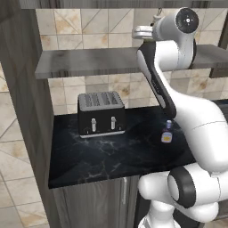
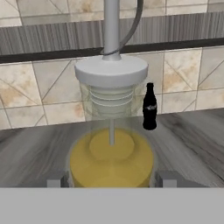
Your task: Pick the condiment bottle and oil and vinegar bottle from the counter and place them in the cabinet.
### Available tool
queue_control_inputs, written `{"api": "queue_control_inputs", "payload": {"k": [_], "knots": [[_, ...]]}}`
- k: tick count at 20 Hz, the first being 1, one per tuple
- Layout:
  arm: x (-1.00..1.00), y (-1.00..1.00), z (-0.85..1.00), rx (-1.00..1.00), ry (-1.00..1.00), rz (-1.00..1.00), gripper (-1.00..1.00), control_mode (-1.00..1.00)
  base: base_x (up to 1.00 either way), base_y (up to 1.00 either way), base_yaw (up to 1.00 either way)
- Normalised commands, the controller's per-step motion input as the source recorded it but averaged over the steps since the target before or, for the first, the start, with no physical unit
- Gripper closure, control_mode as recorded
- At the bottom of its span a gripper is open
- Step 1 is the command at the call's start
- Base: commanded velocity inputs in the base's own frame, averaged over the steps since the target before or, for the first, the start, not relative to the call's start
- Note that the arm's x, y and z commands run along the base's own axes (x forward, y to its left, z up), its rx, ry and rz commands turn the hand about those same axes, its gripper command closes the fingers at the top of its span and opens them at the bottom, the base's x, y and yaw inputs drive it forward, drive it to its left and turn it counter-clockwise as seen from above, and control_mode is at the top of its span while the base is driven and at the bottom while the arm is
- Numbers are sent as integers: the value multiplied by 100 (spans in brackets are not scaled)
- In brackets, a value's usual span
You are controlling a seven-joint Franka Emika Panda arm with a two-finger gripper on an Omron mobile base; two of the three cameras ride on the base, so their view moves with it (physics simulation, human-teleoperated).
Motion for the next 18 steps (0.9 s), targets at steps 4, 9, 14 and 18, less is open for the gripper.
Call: {"api": "queue_control_inputs", "payload": {"k": [4,9,14,18], "knots": [[32,3,-5,-4,0,0,100,-100,0,0,0],[33,1,-1,-1,0,0,100,-100,0,0,0],[39,0,0,0,0,0,100,-100,0,0,0],[45,1,-1,0,0,0,100,-100,0,0,0]]}}
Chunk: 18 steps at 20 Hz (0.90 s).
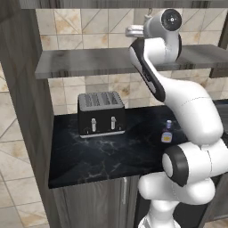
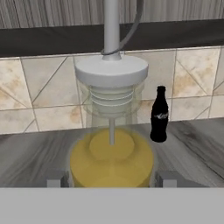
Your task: Pick the condiment bottle and oil and vinegar bottle from the counter and place them in the cabinet.
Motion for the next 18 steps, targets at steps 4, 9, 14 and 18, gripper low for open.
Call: {"api": "queue_control_inputs", "payload": {"k": [4,9,14,18], "knots": [[50,5,-2,0,0,0,100,-100,0,0,0],[48,4,-4,0,0,0,100,-100,0,0,0],[24,0,-16,-4,5,0,100,-100,0,0,0],[22,0,-18,-5,5,0,100,-100,0,0,0]]}}
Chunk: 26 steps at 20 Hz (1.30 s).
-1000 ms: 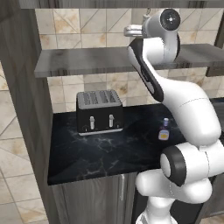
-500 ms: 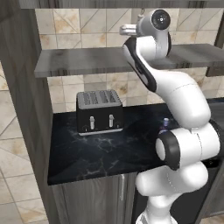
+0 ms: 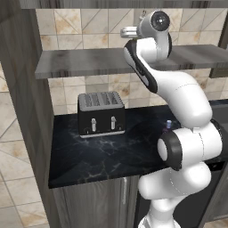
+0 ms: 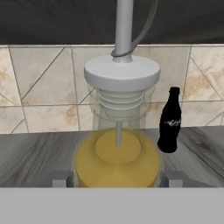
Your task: Pick the condiment bottle and oil and vinegar bottle from the counter and place them in the cabinet.
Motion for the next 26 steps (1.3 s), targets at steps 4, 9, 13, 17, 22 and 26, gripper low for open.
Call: {"api": "queue_control_inputs", "payload": {"k": [4,9,13,17,22,26], "knots": [[16,0,-15,-2,4,0,100,-100,0,0,0],[13,0,-12,0,3,0,100,-100,0,0,0],[15,0,-12,0,3,0,100,-100,0,0,0],[22,0,-9,0,1,0,100,-100,0,0,0],[29,0,-2,0,0,0,100,-100,0,0,0],[24,0,-13,0,2,0,100,-100,0,0,0]]}}
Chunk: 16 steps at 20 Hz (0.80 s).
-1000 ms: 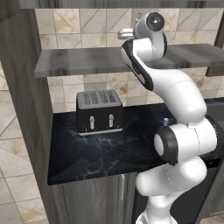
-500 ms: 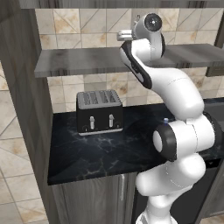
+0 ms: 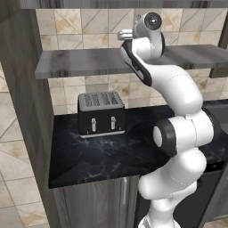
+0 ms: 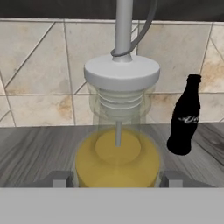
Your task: Pick the condiment bottle and oil and vinegar bottle from the counter and place them in the cabinet.
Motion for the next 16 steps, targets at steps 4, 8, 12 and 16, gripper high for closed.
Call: {"api": "queue_control_inputs", "payload": {"k": [4,8,12,16], "knots": [[15,0,-24,0,4,0,100,-100,0,0,0],[9,0,-31,0,3,0,100,-100,0,0,0],[8,0,-30,0,1,0,100,-100,0,0,0],[6,0,-21,0,0,0,-100,-100,0,0,0]]}}
